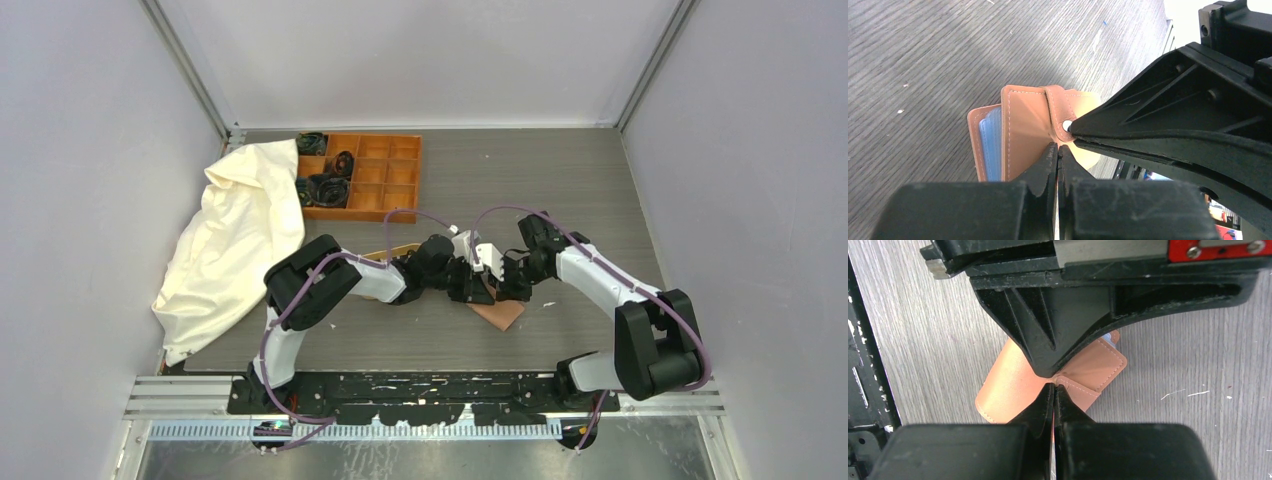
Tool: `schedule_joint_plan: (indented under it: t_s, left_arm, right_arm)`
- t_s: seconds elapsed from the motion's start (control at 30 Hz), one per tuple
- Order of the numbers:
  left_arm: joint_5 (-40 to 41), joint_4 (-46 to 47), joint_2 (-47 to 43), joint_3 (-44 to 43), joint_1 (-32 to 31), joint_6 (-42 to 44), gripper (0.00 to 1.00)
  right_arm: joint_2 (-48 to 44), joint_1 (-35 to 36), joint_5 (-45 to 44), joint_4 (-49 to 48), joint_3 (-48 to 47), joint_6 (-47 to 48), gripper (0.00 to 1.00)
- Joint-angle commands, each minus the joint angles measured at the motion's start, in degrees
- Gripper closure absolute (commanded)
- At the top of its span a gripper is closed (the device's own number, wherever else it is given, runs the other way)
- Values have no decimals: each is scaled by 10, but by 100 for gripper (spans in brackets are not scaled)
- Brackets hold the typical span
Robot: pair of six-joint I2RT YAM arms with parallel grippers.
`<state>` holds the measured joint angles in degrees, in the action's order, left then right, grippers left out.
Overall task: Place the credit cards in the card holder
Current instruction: Close the card holder at the center of the board.
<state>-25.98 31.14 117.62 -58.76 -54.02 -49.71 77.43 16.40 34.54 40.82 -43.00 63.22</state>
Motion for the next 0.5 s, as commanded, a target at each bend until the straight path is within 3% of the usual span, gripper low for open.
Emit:
schedule_joint_plan:
  t_s: [0.0, 0.47]
  left_arm:
    - [43, -19, 13, 14, -2, 15, 100]
    - [43, -18, 8, 18, -2, 17, 100]
  right_arm:
    - [-12, 9, 28, 58, 11, 9, 100]
    - [-9, 9, -2, 77, 25, 54, 99]
